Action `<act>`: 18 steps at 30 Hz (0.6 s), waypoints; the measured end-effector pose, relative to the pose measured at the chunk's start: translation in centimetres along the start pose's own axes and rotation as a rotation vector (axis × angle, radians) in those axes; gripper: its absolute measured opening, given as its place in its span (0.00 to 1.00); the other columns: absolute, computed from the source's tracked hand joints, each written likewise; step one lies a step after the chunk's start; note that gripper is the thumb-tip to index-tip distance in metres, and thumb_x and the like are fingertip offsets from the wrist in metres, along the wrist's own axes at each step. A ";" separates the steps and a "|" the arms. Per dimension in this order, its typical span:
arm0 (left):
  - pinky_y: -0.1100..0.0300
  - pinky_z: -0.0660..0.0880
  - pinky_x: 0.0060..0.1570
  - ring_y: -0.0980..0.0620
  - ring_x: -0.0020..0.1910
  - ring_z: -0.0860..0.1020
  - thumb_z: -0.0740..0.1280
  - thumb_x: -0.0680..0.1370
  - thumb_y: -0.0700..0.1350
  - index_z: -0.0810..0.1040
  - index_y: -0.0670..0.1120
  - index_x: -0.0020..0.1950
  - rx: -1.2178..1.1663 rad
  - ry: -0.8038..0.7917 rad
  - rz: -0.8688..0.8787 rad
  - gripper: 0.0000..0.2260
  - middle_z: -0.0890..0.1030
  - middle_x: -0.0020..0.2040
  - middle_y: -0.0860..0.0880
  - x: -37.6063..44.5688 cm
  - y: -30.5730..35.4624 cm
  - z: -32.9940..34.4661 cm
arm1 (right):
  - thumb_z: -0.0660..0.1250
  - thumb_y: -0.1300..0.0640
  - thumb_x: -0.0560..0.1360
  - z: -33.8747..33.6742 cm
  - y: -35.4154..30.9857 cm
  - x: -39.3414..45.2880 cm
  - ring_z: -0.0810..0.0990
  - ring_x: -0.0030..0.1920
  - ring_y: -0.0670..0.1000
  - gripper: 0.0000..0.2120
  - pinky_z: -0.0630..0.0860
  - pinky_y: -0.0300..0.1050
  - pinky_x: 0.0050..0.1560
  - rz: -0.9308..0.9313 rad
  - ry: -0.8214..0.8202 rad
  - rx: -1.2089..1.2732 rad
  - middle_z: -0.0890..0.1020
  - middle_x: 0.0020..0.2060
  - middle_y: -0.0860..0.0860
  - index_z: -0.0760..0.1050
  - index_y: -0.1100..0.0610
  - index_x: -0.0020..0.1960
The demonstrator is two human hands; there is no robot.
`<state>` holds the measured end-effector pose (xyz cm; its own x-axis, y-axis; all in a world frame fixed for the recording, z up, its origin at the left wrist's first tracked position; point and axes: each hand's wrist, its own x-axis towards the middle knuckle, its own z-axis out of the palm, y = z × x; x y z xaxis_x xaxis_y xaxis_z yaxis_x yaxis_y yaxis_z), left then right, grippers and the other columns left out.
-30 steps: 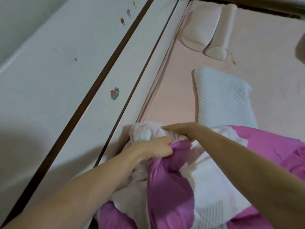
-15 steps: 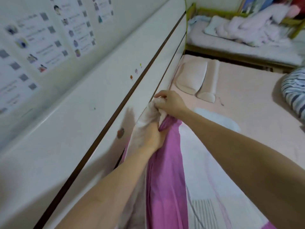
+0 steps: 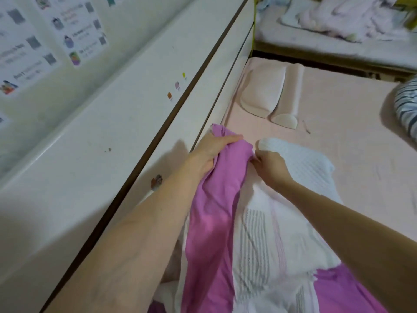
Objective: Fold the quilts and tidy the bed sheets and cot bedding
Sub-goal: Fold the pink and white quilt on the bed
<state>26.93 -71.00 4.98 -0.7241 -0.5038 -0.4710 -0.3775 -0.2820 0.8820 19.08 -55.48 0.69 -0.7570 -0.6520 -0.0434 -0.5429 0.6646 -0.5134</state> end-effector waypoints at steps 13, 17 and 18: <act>0.49 0.76 0.58 0.45 0.56 0.77 0.66 0.74 0.38 0.70 0.45 0.68 0.339 0.039 0.215 0.22 0.78 0.56 0.46 2.6 -1.7 -1.9 | 0.77 0.52 0.61 1.9 -1.3 2.0 0.47 0.78 0.54 0.59 0.44 0.60 0.75 -0.232 -0.126 0.099 0.51 0.78 0.53 0.41 0.52 0.79; 0.61 0.73 0.59 0.52 0.57 0.76 0.73 0.73 0.44 0.67 0.42 0.71 0.302 -0.003 0.294 0.29 0.76 0.59 0.50 2.9 0.5 -1.3 | 0.77 0.51 0.64 2.0 -0.4 2.7 0.76 0.59 0.61 0.41 0.71 0.51 0.52 0.022 0.115 0.117 0.78 0.58 0.57 0.61 0.56 0.71; 0.67 0.73 0.56 0.54 0.56 0.76 0.74 0.73 0.46 0.68 0.41 0.70 0.320 0.014 0.323 0.29 0.76 0.57 0.51 3.0 0.5 -1.1 | 0.75 0.53 0.66 2.2 -0.4 2.9 0.79 0.51 0.63 0.32 0.71 0.50 0.42 0.033 0.180 0.059 0.81 0.50 0.58 0.66 0.57 0.66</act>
<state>25.18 -73.52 4.04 -0.8272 -0.5359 -0.1690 -0.2943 0.1569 0.9428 17.90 -58.37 -1.10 -0.8300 -0.5505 0.0899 -0.4980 0.6587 -0.5640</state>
